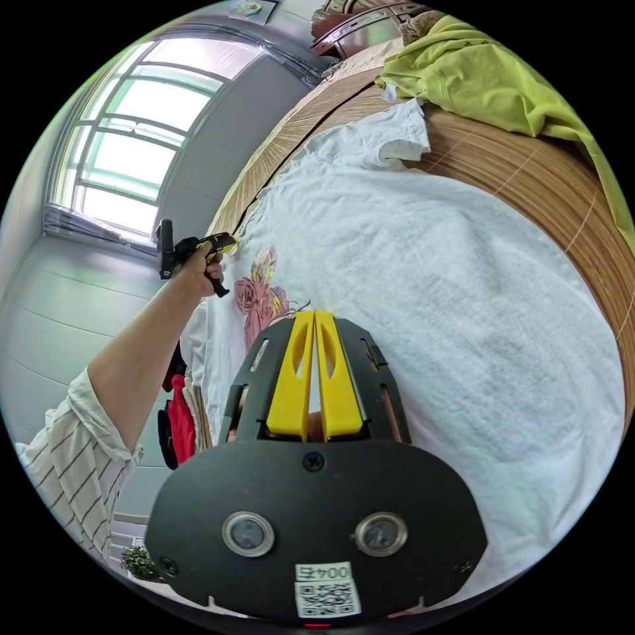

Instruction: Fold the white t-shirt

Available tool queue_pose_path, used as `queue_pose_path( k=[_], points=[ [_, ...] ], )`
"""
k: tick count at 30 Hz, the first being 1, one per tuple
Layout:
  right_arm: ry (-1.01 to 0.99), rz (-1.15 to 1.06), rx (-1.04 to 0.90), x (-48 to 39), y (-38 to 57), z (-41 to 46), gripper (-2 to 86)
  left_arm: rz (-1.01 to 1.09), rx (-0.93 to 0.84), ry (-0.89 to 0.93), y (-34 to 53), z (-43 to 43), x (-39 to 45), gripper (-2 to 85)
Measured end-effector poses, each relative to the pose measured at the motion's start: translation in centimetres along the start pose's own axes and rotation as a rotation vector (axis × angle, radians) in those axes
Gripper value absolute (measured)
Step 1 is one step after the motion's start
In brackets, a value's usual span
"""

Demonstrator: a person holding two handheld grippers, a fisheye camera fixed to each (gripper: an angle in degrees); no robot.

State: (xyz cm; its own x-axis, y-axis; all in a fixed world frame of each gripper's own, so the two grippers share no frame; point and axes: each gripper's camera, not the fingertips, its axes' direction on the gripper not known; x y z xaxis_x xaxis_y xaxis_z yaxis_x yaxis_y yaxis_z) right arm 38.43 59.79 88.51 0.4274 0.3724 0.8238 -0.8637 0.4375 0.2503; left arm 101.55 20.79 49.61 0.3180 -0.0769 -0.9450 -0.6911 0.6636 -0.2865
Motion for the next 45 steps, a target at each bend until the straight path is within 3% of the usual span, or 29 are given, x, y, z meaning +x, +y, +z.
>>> queue_pose_path(
  k=[6, 10, 13, 15, 19, 26, 29, 36, 40, 43, 45],
  points=[
    [-0.019, 0.023, 0.006, -1.9, -0.3, -0.3, -0.7, 0.112, 0.128, 0.101, 3.6, -3.6, 0.1, 0.8],
    [-0.023, 0.025, 0.008, -3.5, -0.5, -0.8, -0.7, 0.185, -0.017, 0.047, 4.4, -1.8, 1.3, 0.8],
    [-0.025, 0.024, 0.003, -4.7, -0.9, -1.2, -0.7, 0.079, 0.07, 0.005, 5.5, -4.0, 0.0, 0.8],
    [-0.029, 0.03, 0.003, -5.5, -1.0, -1.6, -0.7, 0.126, 0.211, 0.027, 7.6, -7.2, -0.1, 0.7],
    [-0.035, 0.034, -0.002, -7.3, -1.5, -2.5, -0.7, 0.151, 0.189, -0.002, 11.6, -9.0, -1.0, 0.8],
    [-0.038, 0.029, -0.011, -10.9, -2.6, -4.5, -0.7, 0.039, 0.136, 0.23, 27.8, -18.1, -10.4, 0.9],
    [-0.04, 0.023, -0.013, -12.5, -2.9, -5.5, -0.7, 0.031, 0.092, 0.199, 37.7, -23.3, -15.3, 1.0],
    [-0.171, -0.064, 0.008, -16.5, -2.0, -10.7, -0.5, -0.205, -0.041, 0.116, 60.2, -33.6, -27.7, 1.3],
    [-0.185, -0.155, 0.02, -20.5, 0.1, -19.2, 0.7, -0.28, -0.077, 0.148, 67.6, -36.5, -32.9, 2.3],
    [-0.119, -0.251, 0.047, -21.9, 2.2, -28.3, 4.4, -0.379, -0.119, 0.271, 72.5, -36.6, -36.8, 4.8],
    [-0.048, -0.313, 0.062, -20.9, 3.5, -33.7, 6.9, -0.47, -0.1, 0.452, 76.0, -36.5, -39.5, 8.1]
  ],
)
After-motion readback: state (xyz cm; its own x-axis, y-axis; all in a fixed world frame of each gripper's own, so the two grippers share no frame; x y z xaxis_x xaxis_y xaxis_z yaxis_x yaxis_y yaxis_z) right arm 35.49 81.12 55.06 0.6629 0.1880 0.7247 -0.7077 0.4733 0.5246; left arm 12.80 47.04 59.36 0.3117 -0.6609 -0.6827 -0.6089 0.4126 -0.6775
